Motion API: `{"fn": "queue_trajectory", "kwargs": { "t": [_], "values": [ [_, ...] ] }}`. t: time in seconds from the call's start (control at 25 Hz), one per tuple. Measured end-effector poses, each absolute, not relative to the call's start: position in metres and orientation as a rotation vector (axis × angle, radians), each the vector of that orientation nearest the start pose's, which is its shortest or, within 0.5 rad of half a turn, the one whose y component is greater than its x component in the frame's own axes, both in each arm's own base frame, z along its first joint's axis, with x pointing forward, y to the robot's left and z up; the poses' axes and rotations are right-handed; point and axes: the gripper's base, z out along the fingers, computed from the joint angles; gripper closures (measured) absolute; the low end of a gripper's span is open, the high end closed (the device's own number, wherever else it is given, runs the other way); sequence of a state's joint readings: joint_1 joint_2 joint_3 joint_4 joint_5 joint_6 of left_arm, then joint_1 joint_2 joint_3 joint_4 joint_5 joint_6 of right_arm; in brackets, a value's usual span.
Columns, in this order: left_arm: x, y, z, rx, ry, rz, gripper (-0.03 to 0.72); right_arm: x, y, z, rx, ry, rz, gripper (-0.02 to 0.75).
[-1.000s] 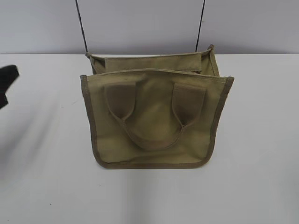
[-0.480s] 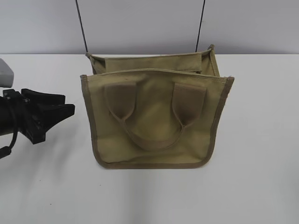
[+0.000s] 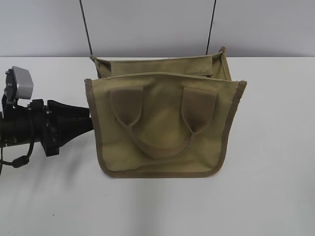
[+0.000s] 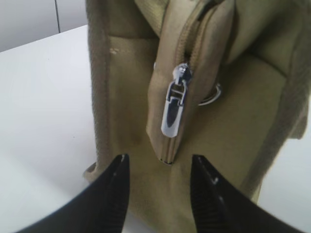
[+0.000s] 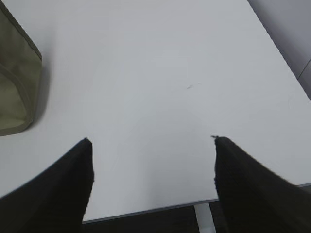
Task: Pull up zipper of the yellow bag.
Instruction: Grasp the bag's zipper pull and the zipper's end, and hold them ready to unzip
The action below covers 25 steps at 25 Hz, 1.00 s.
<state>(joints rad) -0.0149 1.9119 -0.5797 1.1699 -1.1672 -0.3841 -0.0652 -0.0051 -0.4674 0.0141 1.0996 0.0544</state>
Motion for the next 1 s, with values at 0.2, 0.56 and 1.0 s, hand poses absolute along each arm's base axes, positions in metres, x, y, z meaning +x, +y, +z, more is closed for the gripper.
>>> {"fn": "queue_trajectory", "kwargs": {
  "t": [0.2, 0.56, 1.0],
  "values": [
    [0.282, -0.092, 0.110, 0.943, 1.658, -0.860, 0.369, -0.004, 0.001, 0.265, 0.125, 2.107, 0.011, 0.174],
    [0.299, -0.105, 0.087, 0.931, 1.668, -0.887, 0.370, -0.004, 0.001, 0.265, 0.125, 2.107, 0.011, 0.174],
    [0.305, -0.104, 0.082, 0.908, 1.663, -0.857, 0.385, -0.004, 0.001, 0.265, 0.125, 2.107, 0.011, 0.174]
  ]
}}
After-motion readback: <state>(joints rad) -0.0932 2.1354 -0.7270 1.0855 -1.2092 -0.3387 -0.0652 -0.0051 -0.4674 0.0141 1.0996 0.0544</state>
